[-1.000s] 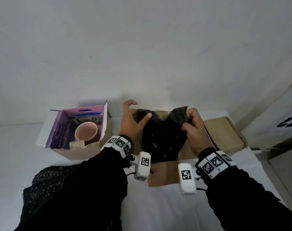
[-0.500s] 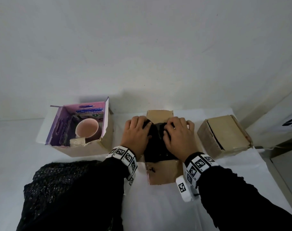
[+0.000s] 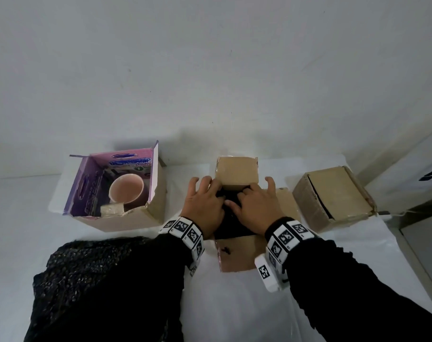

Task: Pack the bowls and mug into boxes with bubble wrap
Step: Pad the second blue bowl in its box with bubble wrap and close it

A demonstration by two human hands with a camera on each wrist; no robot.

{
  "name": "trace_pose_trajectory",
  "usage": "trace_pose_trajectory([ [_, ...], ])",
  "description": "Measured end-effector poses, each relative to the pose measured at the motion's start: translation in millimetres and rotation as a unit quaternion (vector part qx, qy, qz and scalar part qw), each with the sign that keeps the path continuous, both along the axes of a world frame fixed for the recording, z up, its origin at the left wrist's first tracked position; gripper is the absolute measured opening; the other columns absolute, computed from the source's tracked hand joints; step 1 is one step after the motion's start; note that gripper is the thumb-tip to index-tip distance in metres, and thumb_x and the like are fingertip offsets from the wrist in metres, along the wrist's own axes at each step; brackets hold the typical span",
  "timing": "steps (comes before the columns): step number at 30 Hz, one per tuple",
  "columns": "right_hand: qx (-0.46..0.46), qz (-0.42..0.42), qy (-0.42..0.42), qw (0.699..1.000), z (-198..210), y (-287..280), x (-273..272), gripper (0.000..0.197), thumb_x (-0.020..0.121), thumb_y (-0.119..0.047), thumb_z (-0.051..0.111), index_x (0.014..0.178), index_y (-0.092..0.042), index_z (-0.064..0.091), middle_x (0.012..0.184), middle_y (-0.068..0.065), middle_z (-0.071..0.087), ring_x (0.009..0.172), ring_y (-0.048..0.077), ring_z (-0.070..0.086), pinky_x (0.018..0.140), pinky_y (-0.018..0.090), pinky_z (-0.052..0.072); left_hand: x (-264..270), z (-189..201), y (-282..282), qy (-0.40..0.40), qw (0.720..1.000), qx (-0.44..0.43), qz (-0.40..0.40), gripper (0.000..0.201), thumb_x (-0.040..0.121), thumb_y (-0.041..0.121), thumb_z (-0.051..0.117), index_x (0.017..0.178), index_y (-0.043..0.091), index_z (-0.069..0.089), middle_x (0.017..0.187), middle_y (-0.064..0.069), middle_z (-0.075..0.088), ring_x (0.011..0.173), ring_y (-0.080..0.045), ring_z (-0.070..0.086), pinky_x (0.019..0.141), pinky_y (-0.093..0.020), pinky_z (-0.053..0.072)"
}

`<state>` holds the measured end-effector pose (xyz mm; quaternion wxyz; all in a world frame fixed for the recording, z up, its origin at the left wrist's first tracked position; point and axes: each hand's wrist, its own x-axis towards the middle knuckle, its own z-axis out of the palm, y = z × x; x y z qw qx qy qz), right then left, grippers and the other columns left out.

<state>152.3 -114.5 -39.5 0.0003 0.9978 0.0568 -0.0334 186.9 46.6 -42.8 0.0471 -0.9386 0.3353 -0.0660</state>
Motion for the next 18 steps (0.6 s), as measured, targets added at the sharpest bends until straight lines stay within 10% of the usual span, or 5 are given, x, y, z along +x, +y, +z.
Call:
trace_pose_trajectory([
  [6, 0.012, 0.031, -0.121, 0.992, 3.7, -6.8, 0.2, 0.033, 0.089, -0.049, 0.05, 0.101, -0.02, 0.059, 0.103, 0.0, 0.064, 0.097, 0.022, 0.054, 0.09, 0.041, 0.039, -1.4, -0.6, 8.3, 0.032, 0.998, -0.035, 0.031, 0.024, 0.082, 0.028, 0.039, 0.095, 0.018, 0.057, 0.096, 0.002, 0.069, 0.127, -0.032, 0.042, 0.108, -0.055, 0.011],
  [13, -0.009, 0.023, -0.12, 0.992, -8.1, -15.1, -6.1, 0.03, 0.092, -0.039, 0.034, 0.091, -0.017, 0.056, 0.079, 0.001, 0.067, 0.104, 0.024, 0.05, 0.096, 0.049, 0.025, 4.6, 8.5, -5.9, 0.097, 0.992, 0.066, 0.041, 0.024, 0.085, 0.028, 0.038, 0.095, 0.019, 0.058, 0.114, 0.001, 0.063, 0.141, -0.031, 0.013, 0.108, -0.059, -0.019],
  [18, -0.013, 0.047, -0.106, 0.993, 0.9, -8.9, 4.1, 0.018, 0.084, -0.032, 0.054, 0.092, -0.016, 0.057, 0.089, 0.005, 0.063, 0.091, 0.028, 0.05, 0.079, 0.042, 0.033, 2.3, 18.7, -2.3, 0.073, 0.996, 0.024, 0.045, 0.019, 0.078, 0.026, 0.05, 0.084, 0.017, 0.065, 0.096, 0.0, 0.07, 0.126, -0.034, 0.042, 0.108, -0.057, 0.011],
])
